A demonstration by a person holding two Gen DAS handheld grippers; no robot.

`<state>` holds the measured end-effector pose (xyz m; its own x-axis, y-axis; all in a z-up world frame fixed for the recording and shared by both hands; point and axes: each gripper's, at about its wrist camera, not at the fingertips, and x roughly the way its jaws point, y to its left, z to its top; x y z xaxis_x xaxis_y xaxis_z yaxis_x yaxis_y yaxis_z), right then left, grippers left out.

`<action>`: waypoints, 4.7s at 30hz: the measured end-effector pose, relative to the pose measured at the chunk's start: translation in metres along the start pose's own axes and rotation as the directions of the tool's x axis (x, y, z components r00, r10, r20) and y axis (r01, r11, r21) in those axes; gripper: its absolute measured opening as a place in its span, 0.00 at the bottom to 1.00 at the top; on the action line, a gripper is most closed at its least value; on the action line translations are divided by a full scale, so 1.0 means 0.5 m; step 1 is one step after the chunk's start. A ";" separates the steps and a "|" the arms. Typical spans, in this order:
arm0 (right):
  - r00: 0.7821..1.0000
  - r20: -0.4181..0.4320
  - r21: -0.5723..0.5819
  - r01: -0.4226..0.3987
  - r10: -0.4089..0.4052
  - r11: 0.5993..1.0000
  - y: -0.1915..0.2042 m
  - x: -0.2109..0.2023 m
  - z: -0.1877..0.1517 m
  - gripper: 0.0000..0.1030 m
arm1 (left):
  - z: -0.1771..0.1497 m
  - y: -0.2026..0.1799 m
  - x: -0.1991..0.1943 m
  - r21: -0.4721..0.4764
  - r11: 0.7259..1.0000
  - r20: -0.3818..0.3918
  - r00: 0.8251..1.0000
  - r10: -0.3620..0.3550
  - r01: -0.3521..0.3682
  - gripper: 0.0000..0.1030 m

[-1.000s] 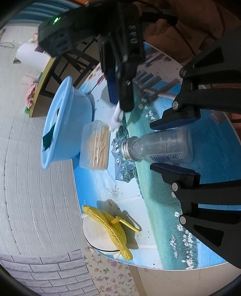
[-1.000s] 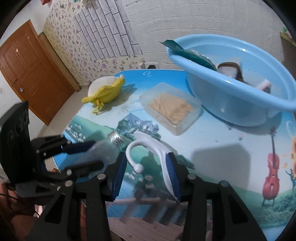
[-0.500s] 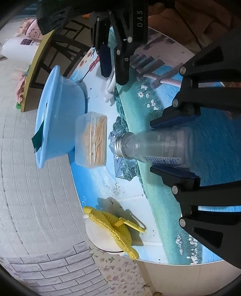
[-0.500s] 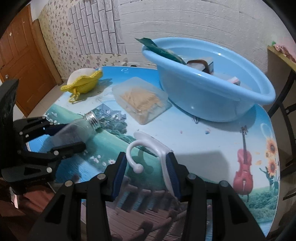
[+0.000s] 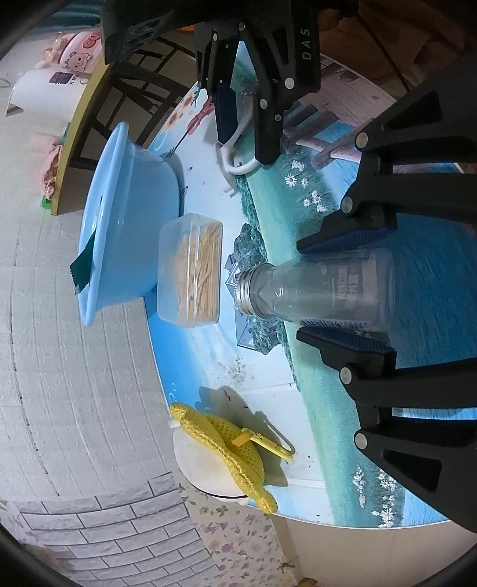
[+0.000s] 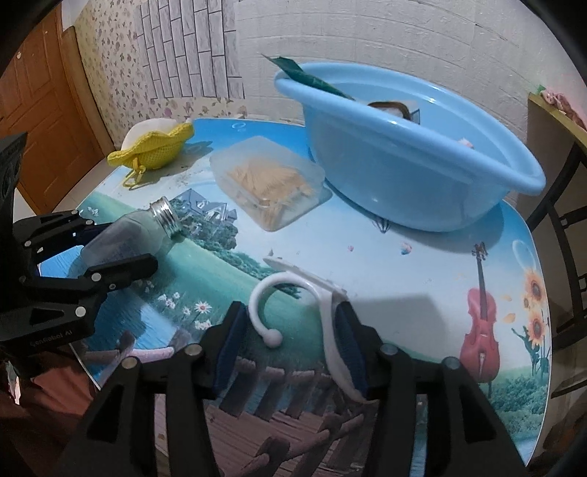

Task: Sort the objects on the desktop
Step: 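Lift the bottle and pump cap and carry both over the basin, then open both grippers to drop the bottle and pump cap into the basin, then move both grippers back toward the plush bunny and toothpick box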

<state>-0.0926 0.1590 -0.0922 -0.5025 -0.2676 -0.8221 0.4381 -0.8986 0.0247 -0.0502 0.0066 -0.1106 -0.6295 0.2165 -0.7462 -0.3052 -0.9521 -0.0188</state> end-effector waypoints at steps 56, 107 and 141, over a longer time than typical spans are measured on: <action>0.962 0.218 0.037 -0.173 0.161 0.984 -0.065 -0.162 0.121 0.46 | 0.258 -0.023 -0.094 -0.045 0.999 0.164 0.986 -0.007 0.015 0.38; 0.976 0.204 0.186 -0.117 0.078 0.976 -0.240 -0.008 0.223 0.54 | 0.394 -0.082 0.138 0.068 0.996 0.048 0.997 -0.057 0.054 0.47; 0.986 0.164 0.164 0.009 -0.036 0.986 -0.098 -0.146 0.141 0.65 | 0.236 0.014 -0.093 -0.075 0.996 0.127 0.990 0.061 -0.052 0.98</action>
<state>-0.1299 0.1980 0.0067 -0.6335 -0.2882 -0.7181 0.3055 -0.9458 0.1100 -0.1075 0.0154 0.0025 -0.7328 0.1840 -0.6551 -0.2180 -0.9755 -0.0302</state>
